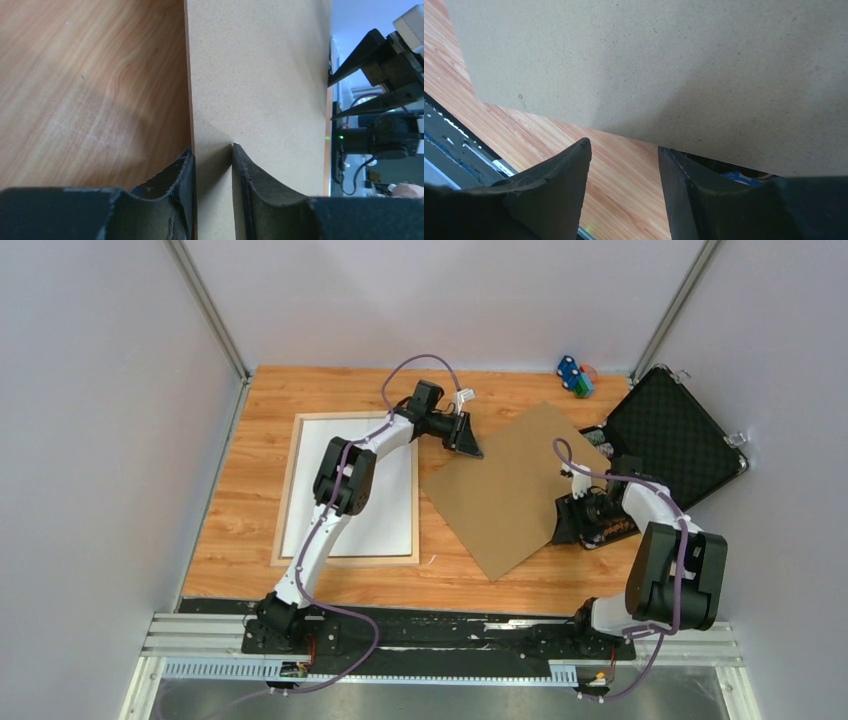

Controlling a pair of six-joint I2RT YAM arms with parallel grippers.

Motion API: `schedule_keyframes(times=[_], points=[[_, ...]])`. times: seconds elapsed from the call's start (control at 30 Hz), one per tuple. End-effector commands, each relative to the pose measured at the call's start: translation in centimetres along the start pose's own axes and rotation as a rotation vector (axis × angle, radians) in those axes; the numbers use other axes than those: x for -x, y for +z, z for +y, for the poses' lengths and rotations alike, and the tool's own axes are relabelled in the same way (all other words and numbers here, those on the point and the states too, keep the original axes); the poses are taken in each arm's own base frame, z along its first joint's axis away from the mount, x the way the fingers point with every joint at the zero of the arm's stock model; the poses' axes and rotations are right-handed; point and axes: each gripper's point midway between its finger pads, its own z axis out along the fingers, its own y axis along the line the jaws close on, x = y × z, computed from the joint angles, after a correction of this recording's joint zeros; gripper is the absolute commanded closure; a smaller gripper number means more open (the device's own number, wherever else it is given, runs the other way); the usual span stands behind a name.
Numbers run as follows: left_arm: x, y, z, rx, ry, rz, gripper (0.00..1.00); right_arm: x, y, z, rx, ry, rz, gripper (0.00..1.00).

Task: Put the photo into the frame
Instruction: Turn over the photo frame item at the center of the board.

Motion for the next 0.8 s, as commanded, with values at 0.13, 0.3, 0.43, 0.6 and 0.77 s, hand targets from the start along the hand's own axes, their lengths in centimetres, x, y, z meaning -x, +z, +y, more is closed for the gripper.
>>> schedule_keyframes(times=[0.13,0.3,0.43,0.6,0.77], points=[[2.2,-0.9,-7.1,-0.135,0.015,0.007,0.87,3.9,-1.8,-3.4,-0.135,-0.096,-0.133,0.45],[4.0,-2.2,-8.5,-0.138,-0.016,-0.033,1.0,4.4,-2.4,-3.7,-0.148,-0.086,-0.152,0.45],[5.7,-4.2,-9.2,-0.12,-0.035,-0.08,1.0,4.7,-2.9,-3.6,-0.151,-0.081,-0.161,0.4],[7.1,-7.0,-10.1,-0.089,-0.035,-0.111,1.0,5.5,-3.7,-3.0,-0.137,-0.064,-0.178,0.34],[7.1,-10.4,-11.0,-0.038,-0.021,-0.112,1.0,7.1,-5.0,-2.1,-0.115,-0.059,-0.218,0.33]])
